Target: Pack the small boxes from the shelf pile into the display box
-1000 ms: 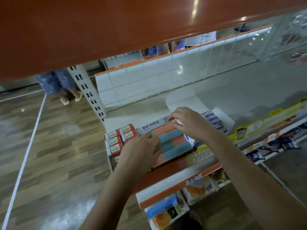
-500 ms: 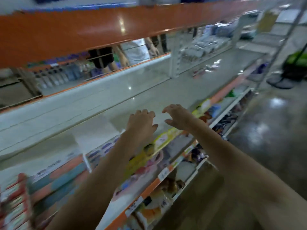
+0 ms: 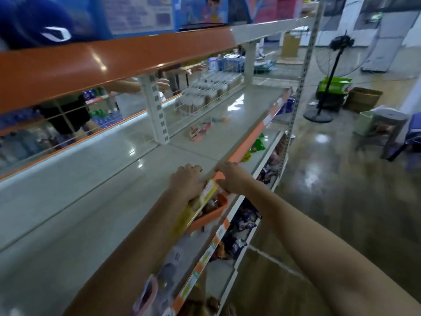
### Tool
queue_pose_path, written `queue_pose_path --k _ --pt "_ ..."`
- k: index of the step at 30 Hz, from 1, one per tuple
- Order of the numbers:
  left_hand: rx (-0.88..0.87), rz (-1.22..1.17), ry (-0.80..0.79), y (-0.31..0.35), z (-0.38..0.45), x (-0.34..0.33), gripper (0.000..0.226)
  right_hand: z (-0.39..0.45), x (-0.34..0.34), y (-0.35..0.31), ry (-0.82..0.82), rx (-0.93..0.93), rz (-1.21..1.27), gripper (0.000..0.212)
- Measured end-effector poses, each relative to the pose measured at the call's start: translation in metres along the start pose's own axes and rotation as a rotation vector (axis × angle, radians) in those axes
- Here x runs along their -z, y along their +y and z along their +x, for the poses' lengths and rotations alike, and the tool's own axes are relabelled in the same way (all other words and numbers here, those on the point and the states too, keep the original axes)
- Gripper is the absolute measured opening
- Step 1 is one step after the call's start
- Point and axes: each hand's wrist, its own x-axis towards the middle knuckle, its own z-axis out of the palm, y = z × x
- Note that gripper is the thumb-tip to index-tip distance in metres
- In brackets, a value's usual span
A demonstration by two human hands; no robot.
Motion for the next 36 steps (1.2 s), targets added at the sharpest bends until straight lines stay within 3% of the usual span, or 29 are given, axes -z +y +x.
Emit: queue_pose_path --k 10,18,23,31,36 --pt "0.011 -0.009 0.049 0.006 0.173 -0.015 0.045 0.144 0.041 0.098 -0.002 -0.025 -0.032 0.044" --pt "0.198 0.049 0.091 -0.012 0.25 -0.037 0.043 0.244 0.035 0.158 0.016 0.01 0.043 0.041" --pt "0.346 0.077 0.039 -0.021 0.28 -0.056 0.052 0.312 0.033 0.187 0.069 -0.003 0.058 0.044" --pt "0.593 -0.182 0.212 -0.008 0.291 -0.062 0.036 0.387 0.022 0.212 0.125 0.051 0.046 0.041" --pt "0.6 -0.176 0.16 0.005 0.288 -0.06 0.036 0.392 0.02 0.221 0.12 0.163 0.119 0.037"
